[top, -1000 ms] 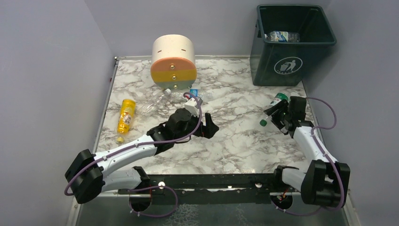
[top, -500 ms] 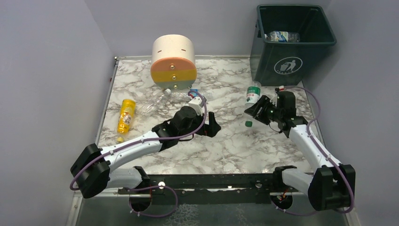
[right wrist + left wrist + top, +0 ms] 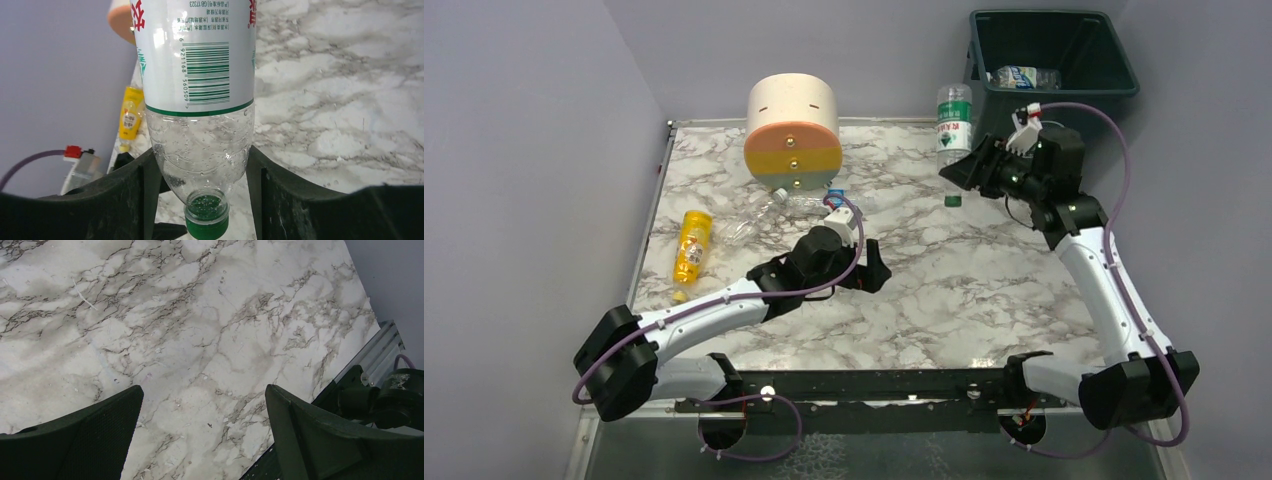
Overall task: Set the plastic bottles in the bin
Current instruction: Pick up the plastic bottle at the center of the board, then place the plastic bottle in the trash bin.
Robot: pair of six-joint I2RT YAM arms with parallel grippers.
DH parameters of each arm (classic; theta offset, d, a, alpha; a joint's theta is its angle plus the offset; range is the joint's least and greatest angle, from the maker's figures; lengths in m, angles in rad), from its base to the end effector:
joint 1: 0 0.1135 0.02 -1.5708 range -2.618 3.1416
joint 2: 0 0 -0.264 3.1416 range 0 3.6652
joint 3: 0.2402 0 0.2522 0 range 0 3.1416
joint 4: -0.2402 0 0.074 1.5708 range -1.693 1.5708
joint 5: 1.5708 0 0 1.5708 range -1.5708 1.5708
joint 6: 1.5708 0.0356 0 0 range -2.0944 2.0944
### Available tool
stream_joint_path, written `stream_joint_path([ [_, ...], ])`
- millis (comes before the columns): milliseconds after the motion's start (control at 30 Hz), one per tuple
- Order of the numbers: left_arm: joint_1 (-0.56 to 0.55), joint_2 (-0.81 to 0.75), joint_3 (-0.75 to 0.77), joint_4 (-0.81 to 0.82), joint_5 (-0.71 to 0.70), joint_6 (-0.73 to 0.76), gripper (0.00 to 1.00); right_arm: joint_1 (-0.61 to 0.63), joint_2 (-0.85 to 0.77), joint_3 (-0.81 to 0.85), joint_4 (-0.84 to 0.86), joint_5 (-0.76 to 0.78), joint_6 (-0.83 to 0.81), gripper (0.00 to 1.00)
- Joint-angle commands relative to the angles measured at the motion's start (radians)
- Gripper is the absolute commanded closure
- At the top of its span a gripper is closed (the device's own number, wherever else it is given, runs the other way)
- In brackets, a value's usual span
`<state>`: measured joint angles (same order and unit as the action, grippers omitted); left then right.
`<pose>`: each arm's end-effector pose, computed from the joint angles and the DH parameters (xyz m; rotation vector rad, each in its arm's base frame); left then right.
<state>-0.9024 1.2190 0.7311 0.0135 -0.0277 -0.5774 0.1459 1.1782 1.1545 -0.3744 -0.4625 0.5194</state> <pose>0.1687 -0.2121 0.2494 0.3324 2.1405 -0.8696 0.2578 0.0539 0.3706 0.0642 2.0311 0.8823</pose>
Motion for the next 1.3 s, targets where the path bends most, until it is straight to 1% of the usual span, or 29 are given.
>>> stream_joint_path([
  [0,0.002,-0.037,0.014,0.001,-0.024,0.009,0.01,0.009,0.04,0.149,-0.05,-0.036,-0.028,0.39],
  [367,0.003,-0.112,-0.011,-0.029,-0.039,0.004,0.01,0.009,0.245,0.513,-0.078,0.004,-0.015,0.39],
  [533,0.003,-0.155,-0.035,-0.043,-0.046,-0.003,0.01,0.002,0.372,0.695,-0.1,0.035,-0.018,0.39],
  [800,0.003,-0.212,-0.054,-0.067,-0.054,-0.01,0.01,-0.063,0.569,0.978,-0.12,0.055,0.003,0.39],
  [1000,0.002,-0.239,-0.068,-0.075,-0.055,-0.016,0.01,-0.163,0.68,1.089,-0.088,0.029,0.044,0.39],
  [1267,0.003,-0.251,-0.072,-0.086,-0.066,-0.016,0.01,-0.297,0.758,1.091,-0.013,-0.005,0.098,0.39],
])
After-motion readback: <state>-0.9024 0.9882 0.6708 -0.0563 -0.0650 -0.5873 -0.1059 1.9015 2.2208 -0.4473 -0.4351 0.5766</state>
